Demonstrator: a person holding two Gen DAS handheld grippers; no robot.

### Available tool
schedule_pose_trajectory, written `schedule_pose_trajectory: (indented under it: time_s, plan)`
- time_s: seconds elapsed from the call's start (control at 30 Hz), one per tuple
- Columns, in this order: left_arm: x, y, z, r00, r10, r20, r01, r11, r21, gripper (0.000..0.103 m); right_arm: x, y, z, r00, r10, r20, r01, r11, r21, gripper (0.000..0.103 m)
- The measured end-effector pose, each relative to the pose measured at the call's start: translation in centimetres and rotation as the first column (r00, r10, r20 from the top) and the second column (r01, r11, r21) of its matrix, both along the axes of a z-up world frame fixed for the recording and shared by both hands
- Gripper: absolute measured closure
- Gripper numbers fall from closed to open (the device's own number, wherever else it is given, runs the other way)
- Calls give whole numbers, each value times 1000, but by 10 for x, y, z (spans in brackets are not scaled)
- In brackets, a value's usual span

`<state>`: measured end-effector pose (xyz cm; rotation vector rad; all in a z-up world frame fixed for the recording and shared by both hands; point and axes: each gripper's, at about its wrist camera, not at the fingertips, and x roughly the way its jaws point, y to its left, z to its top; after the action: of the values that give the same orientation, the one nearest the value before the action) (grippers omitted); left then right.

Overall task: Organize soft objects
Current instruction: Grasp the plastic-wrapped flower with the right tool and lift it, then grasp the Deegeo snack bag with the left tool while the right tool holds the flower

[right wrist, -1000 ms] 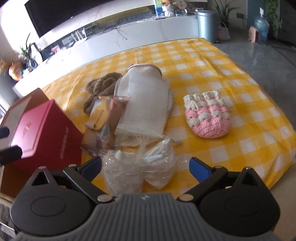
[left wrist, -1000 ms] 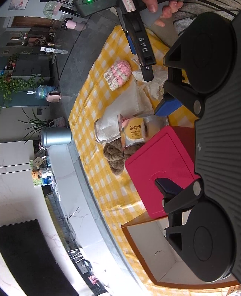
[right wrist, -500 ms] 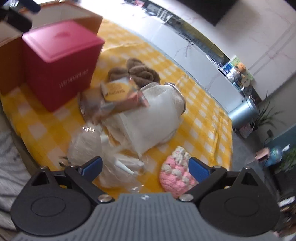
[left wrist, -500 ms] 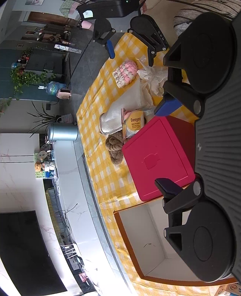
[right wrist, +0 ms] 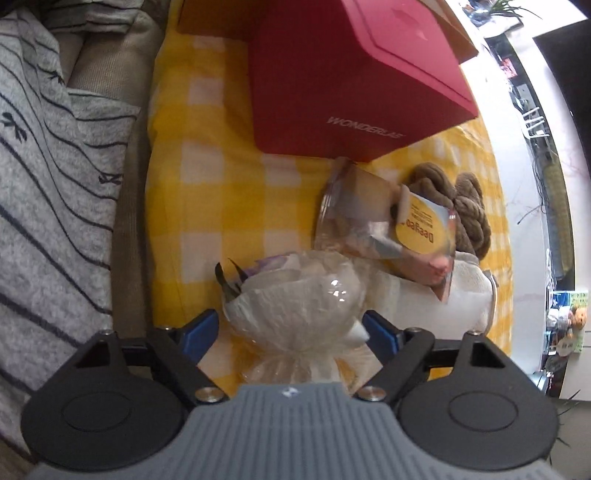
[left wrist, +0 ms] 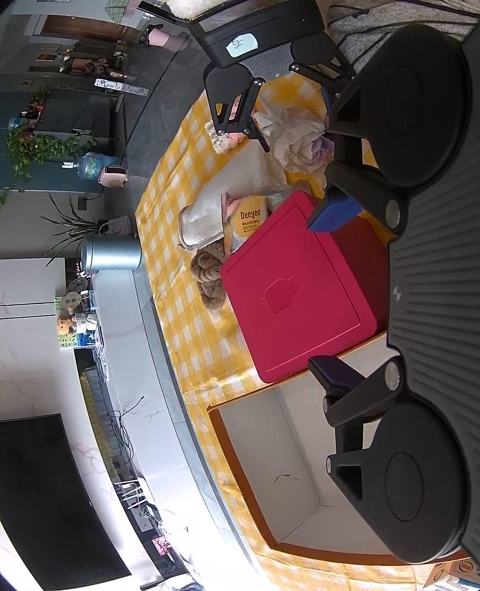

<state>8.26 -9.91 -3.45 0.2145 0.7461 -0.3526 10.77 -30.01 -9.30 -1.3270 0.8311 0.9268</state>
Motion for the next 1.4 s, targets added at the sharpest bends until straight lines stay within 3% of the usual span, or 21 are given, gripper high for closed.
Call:
schedule_pose_trajectory:
  time_s: [0.1,0.3,0.4,0.5,0.57,0.67,0.73,0.8,0.87,0.9,0.97,1.03,1.1,1.2,1.23,1.33,1.4]
  plan:
    - [0,4,-2,1000,8,-7,-8,1000,-5,14,1,2,-6,1000,8,22,-8,1000,2,31]
    - [1,14,2,999,32,-15,-32,999,-25,14,-5,-4,10,999,-51,3,51,995,81,35]
    - [1,17,5,999,38,-18,-38,998,-40,14,-13,-13,27,994,-107,-10,108,980,167,35]
    - [-1,20,9,999,40,-10,-41,998,-41,14,-19,-22,59,974,-227,-16,219,917,332,35]
    - [-3,21,13,999,40,-4,-40,998,-41,14,-33,-32,85,954,-297,39,236,826,512,35]
    - [-4,19,18,999,44,-5,-45,998,-42,14,-42,-35,111,879,-450,156,248,712,657,34]
    - [-5,17,21,999,46,-11,-47,998,-45,14,-41,-37,127,788,-590,176,278,596,754,34]
    - [-6,13,24,999,38,-18,-39,998,-42,14,-35,-42,137,682,-722,117,304,425,852,34]
    - [-5,8,28,999,31,-23,-32,999,-43,14,-25,-48,142,553,-833,-31,353,200,914,35]
    - [-3,5,30,999,37,-27,-38,998,-41,14,-19,-48,143,483,-870,-95,372,106,922,35]
    - [-1,-2,32,999,42,-26,-43,999,-29,14,-2,-44,142,367,-917,-155,435,22,900,35]
    - [3,-10,34,999,40,-36,-41,999,-18,14,7,-36,138,309,-931,-194,506,-12,863,35]
    - [8,-16,35,997,19,-69,-21,1000,-23,14,0,-30,132,317,-928,-196,481,-21,877,35]
    - [16,-28,33,994,3,-108,-1,1000,17,14,-12,-26,116,300,-920,-252,455,-94,886,35]
    - [17,-33,32,995,4,-104,-1,999,37,14,-15,-25,109,288,-923,-255,456,-102,884,35]
    - [20,-46,30,996,-6,-92,13,997,71,14,-11,-27,85,286,-925,-249,522,-67,851,35]
    - [22,-53,29,995,-7,-95,15,997,80,14,-9,-39,78,246,-934,-261,550,-87,831,35]
